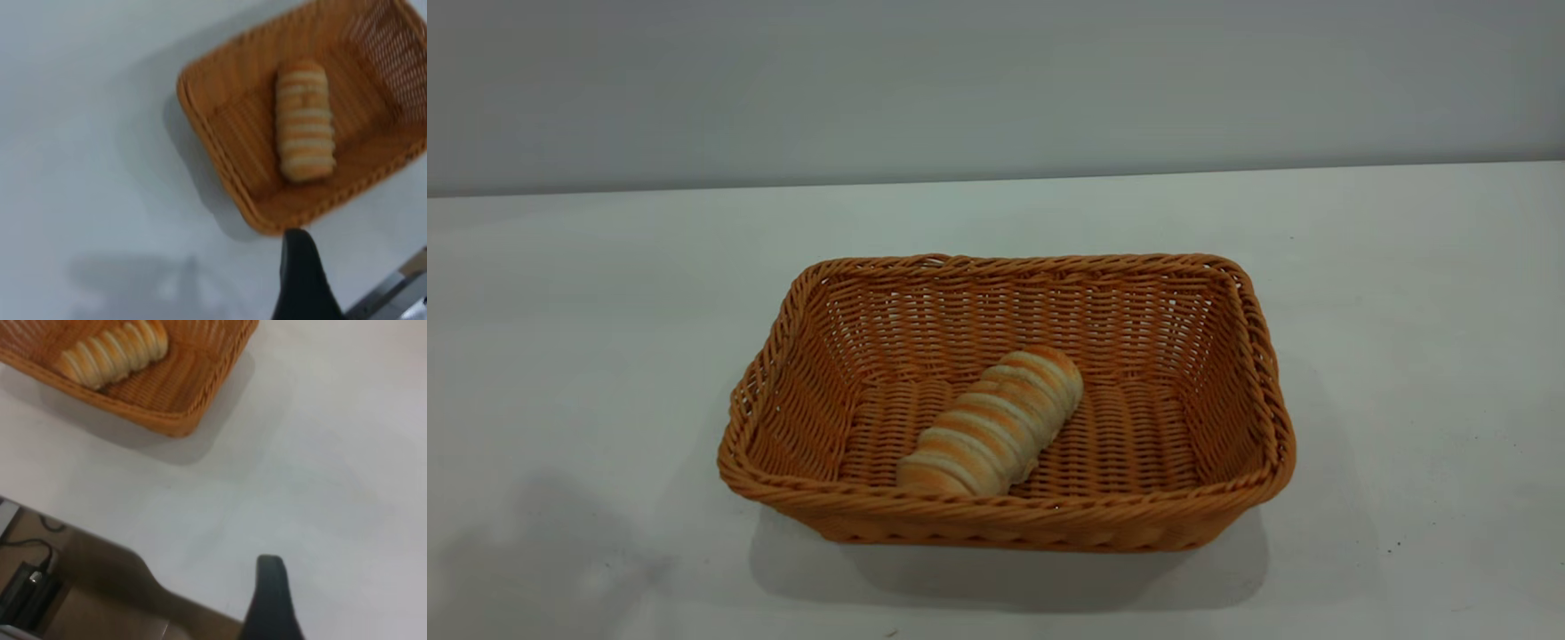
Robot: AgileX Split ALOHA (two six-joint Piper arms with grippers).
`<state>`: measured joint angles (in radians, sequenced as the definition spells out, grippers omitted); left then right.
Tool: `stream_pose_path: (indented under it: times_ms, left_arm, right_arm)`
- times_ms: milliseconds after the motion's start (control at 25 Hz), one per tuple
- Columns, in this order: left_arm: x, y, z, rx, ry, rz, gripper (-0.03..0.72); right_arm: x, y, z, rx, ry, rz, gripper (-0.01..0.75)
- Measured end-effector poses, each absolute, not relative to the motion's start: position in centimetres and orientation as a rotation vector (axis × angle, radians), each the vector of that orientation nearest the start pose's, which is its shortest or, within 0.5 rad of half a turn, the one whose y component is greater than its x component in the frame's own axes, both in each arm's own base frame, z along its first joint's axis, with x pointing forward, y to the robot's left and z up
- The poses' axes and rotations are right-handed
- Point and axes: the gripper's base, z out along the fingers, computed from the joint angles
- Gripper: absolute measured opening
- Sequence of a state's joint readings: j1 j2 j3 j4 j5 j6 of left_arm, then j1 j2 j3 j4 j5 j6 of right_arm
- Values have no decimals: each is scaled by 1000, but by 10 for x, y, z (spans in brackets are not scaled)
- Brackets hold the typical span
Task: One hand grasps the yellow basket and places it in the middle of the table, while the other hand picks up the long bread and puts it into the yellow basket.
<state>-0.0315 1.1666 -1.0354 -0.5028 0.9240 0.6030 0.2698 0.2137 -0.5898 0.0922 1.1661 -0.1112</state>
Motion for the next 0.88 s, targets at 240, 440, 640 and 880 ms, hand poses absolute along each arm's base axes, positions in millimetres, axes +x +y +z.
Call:
stream_pose_path:
  times_ms: [240, 440, 640, 880]
  left_arm:
    - [177, -40, 339, 507, 2323, -369, 509]
    - [134, -39, 338, 497, 2260, -352, 509]
    - [85, -35, 331, 533, 2220, -293, 508]
    - [44, -26, 315, 422, 2230, -207, 508]
  right_arm:
    - [15, 11, 275, -427, 2236, 180, 587]
    - [15, 8, 266, -426, 2242, 148, 587]
    - [7, 6, 267, -415, 2186, 150, 587]
    - [6, 6, 267, -403, 2180, 155, 587]
